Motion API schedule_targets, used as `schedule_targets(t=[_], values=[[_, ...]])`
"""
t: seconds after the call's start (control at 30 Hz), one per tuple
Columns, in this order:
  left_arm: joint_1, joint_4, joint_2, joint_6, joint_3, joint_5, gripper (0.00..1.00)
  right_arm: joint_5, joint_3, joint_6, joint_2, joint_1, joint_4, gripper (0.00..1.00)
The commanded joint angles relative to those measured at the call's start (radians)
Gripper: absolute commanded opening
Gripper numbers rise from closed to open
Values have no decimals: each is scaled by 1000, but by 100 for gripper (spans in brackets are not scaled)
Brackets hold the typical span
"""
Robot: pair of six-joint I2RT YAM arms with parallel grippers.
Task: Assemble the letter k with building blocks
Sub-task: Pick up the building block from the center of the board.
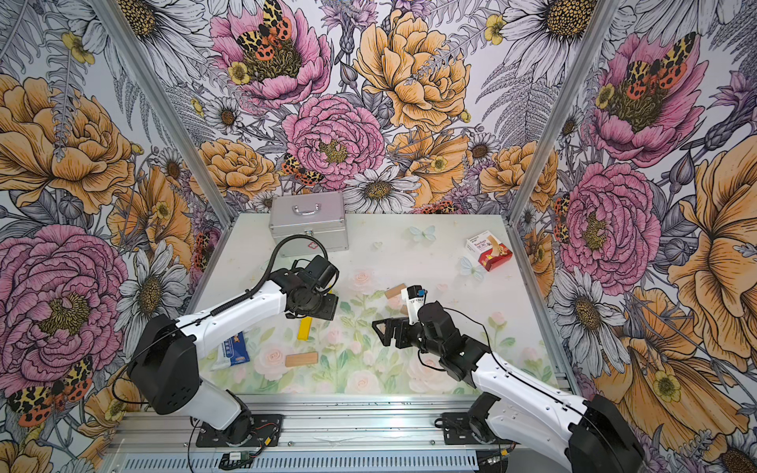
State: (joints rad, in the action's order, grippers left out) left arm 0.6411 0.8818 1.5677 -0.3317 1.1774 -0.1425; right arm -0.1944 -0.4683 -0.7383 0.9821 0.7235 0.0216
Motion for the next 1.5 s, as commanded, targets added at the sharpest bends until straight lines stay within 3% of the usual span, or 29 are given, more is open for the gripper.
schedule_targets(t=[0.0, 0.67, 0.97, 1.47], values=[[-18, -26, 42, 59, 48, -29, 62, 8, -73, 34, 49, -4, -9, 99], [-118, -24, 348, 101, 244, 14, 62, -112, -193, 49, 302, -90, -133, 99], [-135, -22, 390, 96, 278, 17, 62, -155, -258, 55, 394, -119, -156, 99], [-160, -23, 449, 93, 299, 21, 60, -164, -251, 49, 420, -133, -176, 99]])
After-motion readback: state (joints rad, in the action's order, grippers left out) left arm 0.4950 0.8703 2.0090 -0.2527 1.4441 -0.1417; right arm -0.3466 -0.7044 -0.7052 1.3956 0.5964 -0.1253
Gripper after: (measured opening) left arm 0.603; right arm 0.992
